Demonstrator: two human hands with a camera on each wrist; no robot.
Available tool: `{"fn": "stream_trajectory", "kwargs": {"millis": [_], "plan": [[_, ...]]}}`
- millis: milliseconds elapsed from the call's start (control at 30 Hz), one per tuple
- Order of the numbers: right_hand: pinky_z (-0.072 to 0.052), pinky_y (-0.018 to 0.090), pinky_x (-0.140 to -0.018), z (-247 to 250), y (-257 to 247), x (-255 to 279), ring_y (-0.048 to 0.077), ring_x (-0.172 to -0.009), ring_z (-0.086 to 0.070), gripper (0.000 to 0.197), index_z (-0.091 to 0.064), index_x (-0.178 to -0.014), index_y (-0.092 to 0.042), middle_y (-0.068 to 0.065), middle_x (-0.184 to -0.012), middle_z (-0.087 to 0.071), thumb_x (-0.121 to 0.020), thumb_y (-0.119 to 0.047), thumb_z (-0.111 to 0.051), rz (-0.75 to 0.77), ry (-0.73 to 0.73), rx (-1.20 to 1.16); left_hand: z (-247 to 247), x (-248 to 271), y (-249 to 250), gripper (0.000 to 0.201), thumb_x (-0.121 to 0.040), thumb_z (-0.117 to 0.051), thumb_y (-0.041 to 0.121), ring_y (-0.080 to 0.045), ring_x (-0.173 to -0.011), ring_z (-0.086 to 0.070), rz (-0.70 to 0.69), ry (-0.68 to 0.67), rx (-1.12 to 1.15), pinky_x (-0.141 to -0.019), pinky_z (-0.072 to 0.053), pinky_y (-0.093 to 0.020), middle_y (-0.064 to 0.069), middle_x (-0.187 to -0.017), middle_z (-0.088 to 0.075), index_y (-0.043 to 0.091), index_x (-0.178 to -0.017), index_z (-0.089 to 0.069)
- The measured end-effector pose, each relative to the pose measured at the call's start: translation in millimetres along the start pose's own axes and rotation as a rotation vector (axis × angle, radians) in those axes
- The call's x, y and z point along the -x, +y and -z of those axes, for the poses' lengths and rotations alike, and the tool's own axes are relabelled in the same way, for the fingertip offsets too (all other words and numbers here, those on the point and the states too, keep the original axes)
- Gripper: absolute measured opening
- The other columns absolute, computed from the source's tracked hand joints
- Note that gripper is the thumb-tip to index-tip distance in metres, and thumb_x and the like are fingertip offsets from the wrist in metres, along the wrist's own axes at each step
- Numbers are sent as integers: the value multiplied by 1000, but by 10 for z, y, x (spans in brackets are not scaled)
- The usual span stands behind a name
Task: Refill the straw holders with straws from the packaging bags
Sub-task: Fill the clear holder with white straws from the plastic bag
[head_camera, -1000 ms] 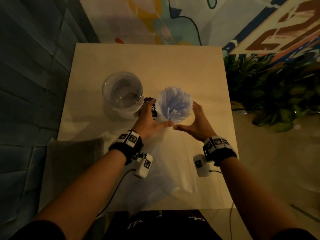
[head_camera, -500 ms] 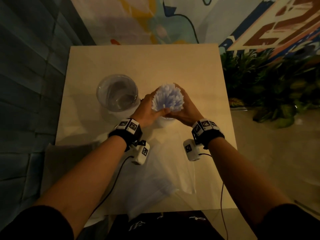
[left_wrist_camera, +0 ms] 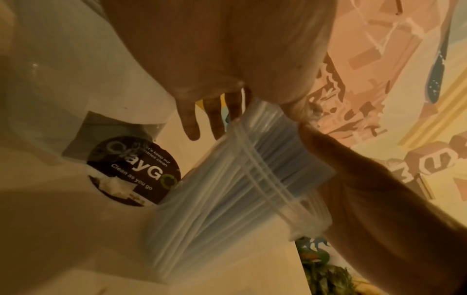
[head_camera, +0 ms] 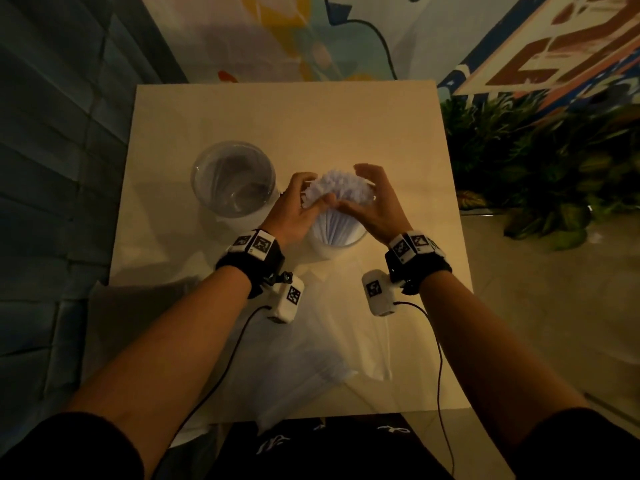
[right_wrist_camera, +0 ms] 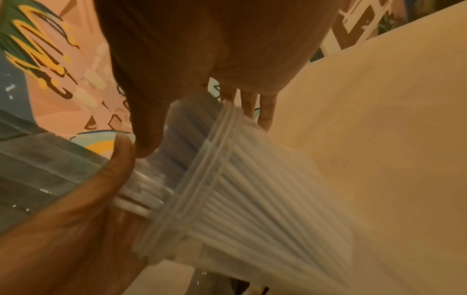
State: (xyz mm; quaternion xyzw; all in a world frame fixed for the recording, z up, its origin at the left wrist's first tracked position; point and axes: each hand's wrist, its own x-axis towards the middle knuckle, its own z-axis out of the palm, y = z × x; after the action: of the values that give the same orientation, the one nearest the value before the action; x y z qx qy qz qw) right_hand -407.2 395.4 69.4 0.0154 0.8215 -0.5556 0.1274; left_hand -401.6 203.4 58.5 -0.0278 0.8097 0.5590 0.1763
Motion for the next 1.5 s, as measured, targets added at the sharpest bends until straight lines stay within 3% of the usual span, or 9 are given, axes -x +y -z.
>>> {"fn": "stream_trajectory", "kwargs": {"millis": [133,300,367,567,733,1000,1200,1367,1500], "plan": [[-47,24,-92,167,91,342,13,-123,-49,92,-31,-143,-38,-2,-146,-43,-70,-38,-87,-55,81,-94,45,194,-124,97,-70,-76,58,-17,-127,-48,127,31,110,-107,-44,-43,2,-138,-46,22,-147,-29],[-58,31,-76,212,424,1103,15,-90,-67,28,-59,-115,-17,2,-103,-67,-91,-28,-69,-135,318,-54,54,946,-454,94,-66,-80,60,-8,-123,-55,160,62,174,-102,-47,-33,4,-138,-52,30,-143,-35],[-58,37,-70,133,629,1386,22,-77,-69,6,-64,-99,-13,4,-85,-70,-95,-18,-62,-277,254,-19,31,1320,-726,81,-72,-79,55,-13,-123,-53,215,71,-19,-103,-45,-34,3,-136,-53,27,-138,-42],[-53,32,-70,-308,985,1708,18,-71,-66,24,-74,-82,-7,6,-78,-72,-94,-17,-56,-543,-229,272,-145,1864,-1324,78,-87,-68,40,-29,-135,-39,343,-134,-647,-111,-32,-38,-8,-151,-38,17,-150,-29],[-41,22,-54,-727,870,1554,16,-57,-54,29,-59,-61,-9,4,-61,-58,-89,-5,-52,-599,-383,366,-263,1740,-1393,54,-93,-57,37,-30,-126,-41,296,-124,-760,-105,-35,-42,-5,-141,-41,18,-140,-40],[-31,16,-70,-943,681,1499,18,-97,-54,28,-67,-113,4,5,-104,-60,-95,-17,-63,-450,-301,253,-323,1716,-1352,17,-92,-60,14,-29,-107,-63,258,-191,-369,-90,-50,-39,-10,-113,-67,12,-109,-60],[-39,11,-60,-904,610,1581,4,-71,-52,6,-65,-93,3,-1,-82,-60,-89,-1,-68,-396,-119,100,-288,1829,-1219,8,-97,-58,18,-13,-100,-62,259,-176,-200,-80,-43,-14,8,-102,-67,22,-104,-61],[-47,36,-63,-795,710,1543,15,-68,-56,20,-60,-71,-10,4,-74,-63,-90,-6,-60,-468,221,-140,-219,1861,-1180,30,-100,-54,24,-23,-114,-60,338,-199,-235,-93,-43,-29,-7,-122,-64,6,-124,-58],[-56,37,-70,-739,656,1589,24,-83,-66,17,-66,-100,-14,5,-92,-70,-90,-1,-62,-492,257,-437,-256,1861,-1123,41,-101,-52,24,-27,-128,-51,386,-220,-257,-97,-37,-24,-11,-138,-54,4,-137,-49]]}}
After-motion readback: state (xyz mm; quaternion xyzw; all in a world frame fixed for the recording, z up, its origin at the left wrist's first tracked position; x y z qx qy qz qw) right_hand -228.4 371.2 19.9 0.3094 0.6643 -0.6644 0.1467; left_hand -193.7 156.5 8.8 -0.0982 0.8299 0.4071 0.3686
